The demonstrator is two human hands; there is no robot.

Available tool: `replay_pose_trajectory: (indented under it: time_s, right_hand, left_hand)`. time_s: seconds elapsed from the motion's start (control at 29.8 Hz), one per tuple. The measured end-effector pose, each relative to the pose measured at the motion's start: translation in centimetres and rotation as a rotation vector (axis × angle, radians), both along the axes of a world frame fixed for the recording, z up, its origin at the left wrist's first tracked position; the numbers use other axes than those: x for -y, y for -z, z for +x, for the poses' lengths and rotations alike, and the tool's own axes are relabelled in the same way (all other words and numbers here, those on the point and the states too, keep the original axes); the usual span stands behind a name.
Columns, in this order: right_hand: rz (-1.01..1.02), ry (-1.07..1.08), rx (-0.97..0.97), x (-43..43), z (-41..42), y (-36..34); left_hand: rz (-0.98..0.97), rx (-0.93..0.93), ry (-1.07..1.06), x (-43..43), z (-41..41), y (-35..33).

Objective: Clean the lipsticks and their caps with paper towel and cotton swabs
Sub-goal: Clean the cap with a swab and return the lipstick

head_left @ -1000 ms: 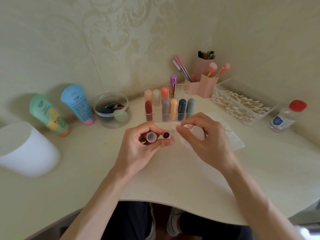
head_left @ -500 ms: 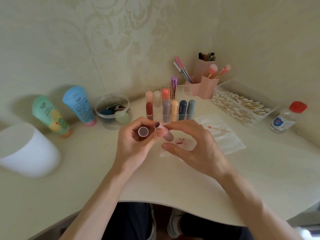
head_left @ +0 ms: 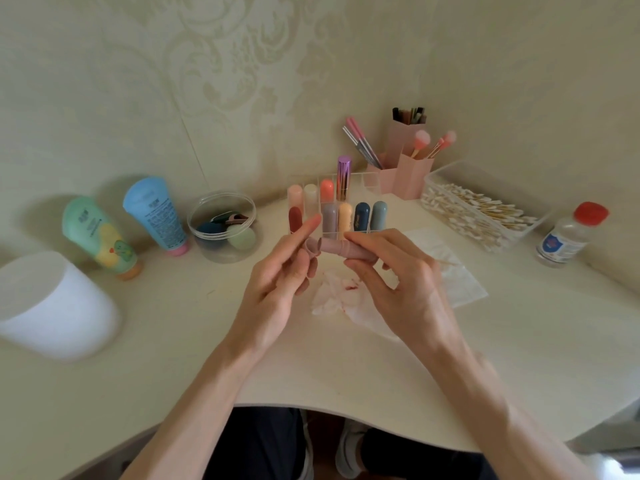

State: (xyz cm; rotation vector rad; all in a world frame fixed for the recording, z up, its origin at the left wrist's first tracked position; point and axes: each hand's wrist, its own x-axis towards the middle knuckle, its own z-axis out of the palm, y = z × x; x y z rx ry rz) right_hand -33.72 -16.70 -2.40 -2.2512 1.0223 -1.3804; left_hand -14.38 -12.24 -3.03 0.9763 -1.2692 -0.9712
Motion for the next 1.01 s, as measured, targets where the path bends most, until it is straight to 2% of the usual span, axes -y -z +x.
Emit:
replay_pose_trajectory:
  time_s: [0.34, 0.67, 0.84, 1.01]
  right_hand:
    - [-0.082, 0.029, -0.039, 0.49, -0.04, 0.74]
    - [-0.036, 0.042, -0.031, -0.15, -0.08, 0.34]
    - [0.001, 0.026, -0.030, -0.15, -0.06, 0.74]
    - [0.117, 0.004, -0.011, -0.11, 0.31, 0.35]
  left_hand:
    - [0.019, 0.015, -0.185, 0.12, -0.17, -0.63]
    - [-0.033, 0.146, -0.203, 0.23, -0.38, -0.28]
    - [-0.089, 0.269, -0.249, 0.28, -0.62, 0.05]
    - [-0.064, 0.165, -0.234, 0.60, -0.38, -0.37]
